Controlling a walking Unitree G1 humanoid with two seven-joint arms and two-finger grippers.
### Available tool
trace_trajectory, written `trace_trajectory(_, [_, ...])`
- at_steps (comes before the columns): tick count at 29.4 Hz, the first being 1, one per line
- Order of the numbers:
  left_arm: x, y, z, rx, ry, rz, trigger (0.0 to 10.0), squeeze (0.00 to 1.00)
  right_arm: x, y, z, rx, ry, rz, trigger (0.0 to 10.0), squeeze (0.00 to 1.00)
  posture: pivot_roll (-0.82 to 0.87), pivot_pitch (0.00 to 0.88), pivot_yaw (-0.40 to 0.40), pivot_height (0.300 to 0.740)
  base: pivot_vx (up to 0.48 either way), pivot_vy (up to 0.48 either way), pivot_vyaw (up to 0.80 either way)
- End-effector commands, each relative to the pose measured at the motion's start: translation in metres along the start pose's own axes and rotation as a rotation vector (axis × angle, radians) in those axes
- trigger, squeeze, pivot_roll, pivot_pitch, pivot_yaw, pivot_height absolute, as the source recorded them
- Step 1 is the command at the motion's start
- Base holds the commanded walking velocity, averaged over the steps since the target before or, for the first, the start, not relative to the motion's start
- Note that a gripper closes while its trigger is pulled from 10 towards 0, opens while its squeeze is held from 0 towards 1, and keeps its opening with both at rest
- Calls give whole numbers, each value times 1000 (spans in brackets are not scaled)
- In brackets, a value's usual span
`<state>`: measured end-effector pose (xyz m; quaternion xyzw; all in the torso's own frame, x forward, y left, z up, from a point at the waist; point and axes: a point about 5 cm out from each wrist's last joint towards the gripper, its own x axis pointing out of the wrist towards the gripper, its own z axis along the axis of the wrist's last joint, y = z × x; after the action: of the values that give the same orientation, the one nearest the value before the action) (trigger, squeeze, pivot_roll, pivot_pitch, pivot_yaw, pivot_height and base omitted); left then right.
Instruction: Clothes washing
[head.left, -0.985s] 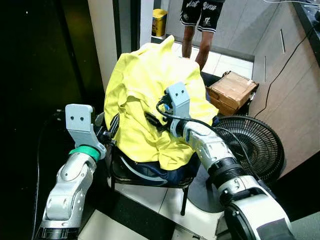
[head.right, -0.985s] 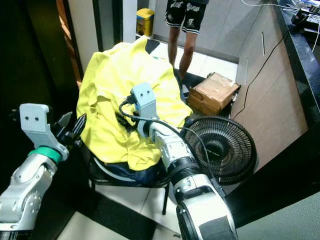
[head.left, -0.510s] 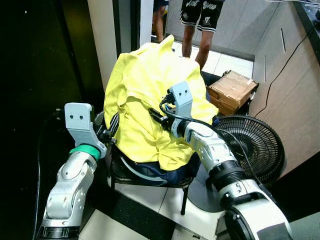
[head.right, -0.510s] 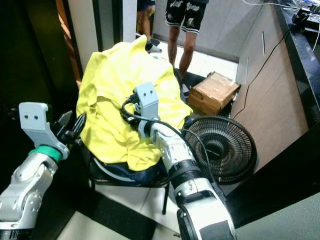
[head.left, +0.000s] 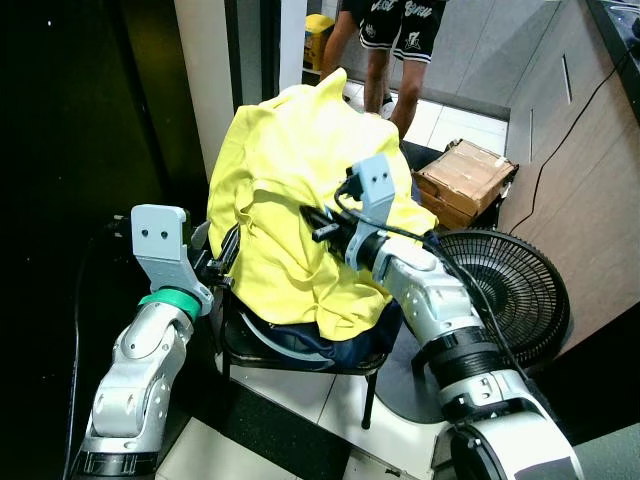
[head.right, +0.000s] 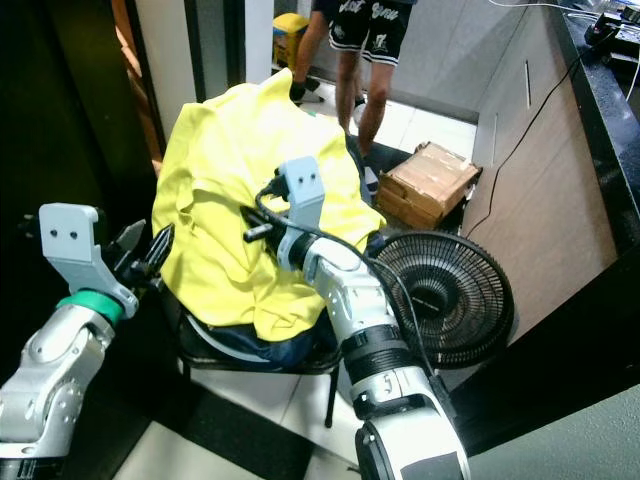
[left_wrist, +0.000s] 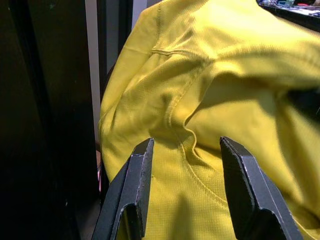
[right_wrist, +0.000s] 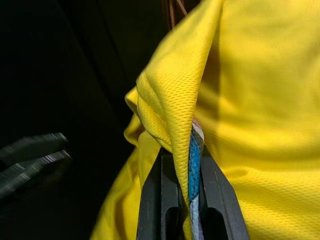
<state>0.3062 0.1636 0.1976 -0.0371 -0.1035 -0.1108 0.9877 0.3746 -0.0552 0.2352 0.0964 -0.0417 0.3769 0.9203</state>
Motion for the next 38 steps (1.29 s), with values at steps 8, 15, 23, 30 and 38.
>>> trace_trajectory(8, [4,-1,2,-13,-26,-1,10000,0,-37,-18,170,33,-685,36,0,0,115,50,2,740,0,0,0])
trace_trajectory(15, [6,1,7,-28,-60,28,10000,0,-96,-40,248,148,-1158,-124,0,0,115,50,2,740,0,0,0])
trace_trajectory(23, [8,15,12,-49,-86,98,10000,0,-89,-64,206,-193,-800,-379,0,0,114,42,10,740,0,0,0])
trace_trajectory(30, [10,17,6,-33,-20,109,10000,0,-56,-56,92,-187,-334,-284,3529,0,119,40,17,740,0,0,0])
trace_trajectory(38, [9,12,-1,-5,23,97,10000,0,-53,-48,41,-156,-216,-286,10000,0,121,42,17,740,0,0,0])
